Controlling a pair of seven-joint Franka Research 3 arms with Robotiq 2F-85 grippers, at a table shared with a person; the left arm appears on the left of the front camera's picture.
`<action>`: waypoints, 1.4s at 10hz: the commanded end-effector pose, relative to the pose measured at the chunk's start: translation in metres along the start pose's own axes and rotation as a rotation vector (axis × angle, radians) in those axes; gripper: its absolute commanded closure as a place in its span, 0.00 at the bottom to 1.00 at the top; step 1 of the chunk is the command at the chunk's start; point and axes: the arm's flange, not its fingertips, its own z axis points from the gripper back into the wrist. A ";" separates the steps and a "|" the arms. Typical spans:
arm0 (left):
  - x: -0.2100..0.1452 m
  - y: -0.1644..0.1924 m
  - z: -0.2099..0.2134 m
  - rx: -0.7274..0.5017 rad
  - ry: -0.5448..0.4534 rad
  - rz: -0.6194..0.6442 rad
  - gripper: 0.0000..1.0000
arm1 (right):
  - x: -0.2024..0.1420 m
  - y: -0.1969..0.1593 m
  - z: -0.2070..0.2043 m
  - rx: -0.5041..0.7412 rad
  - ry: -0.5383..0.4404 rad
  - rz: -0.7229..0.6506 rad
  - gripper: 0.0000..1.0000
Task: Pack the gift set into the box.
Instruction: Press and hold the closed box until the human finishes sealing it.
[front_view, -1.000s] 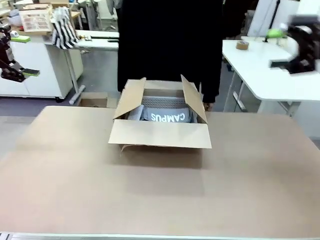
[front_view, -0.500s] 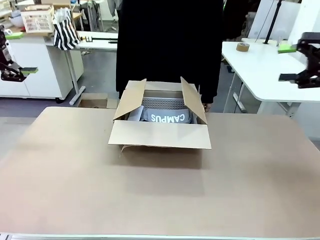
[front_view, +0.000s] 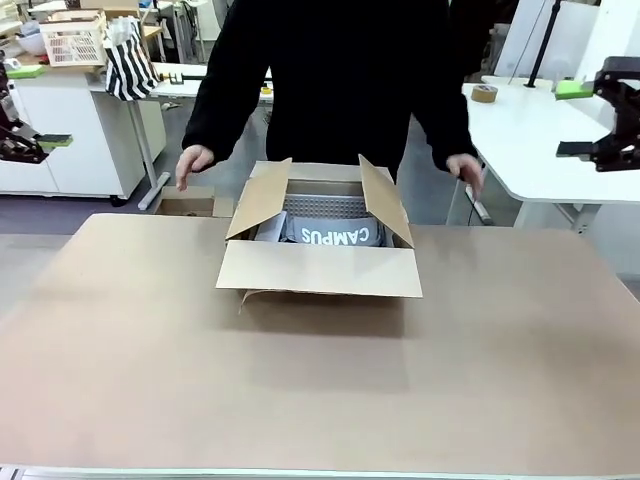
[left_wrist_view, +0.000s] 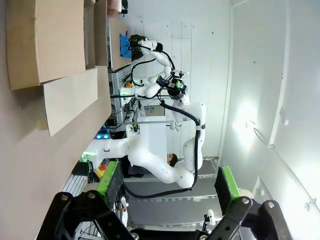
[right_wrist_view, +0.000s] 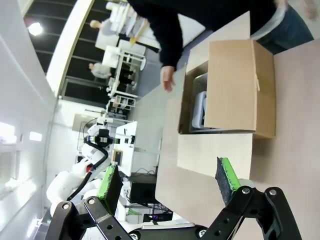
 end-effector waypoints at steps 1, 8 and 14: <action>-0.001 -0.001 0.000 0.011 0.005 -0.002 0.00 | 0.001 0.000 -0.003 0.023 -0.006 -0.003 0.00; -0.001 -0.001 0.000 0.011 0.005 -0.002 0.00 | 0.001 0.000 -0.003 0.023 -0.006 -0.003 0.00; -0.001 -0.001 0.000 0.011 0.005 -0.002 0.00 | 0.001 0.000 -0.003 0.023 -0.006 -0.003 0.00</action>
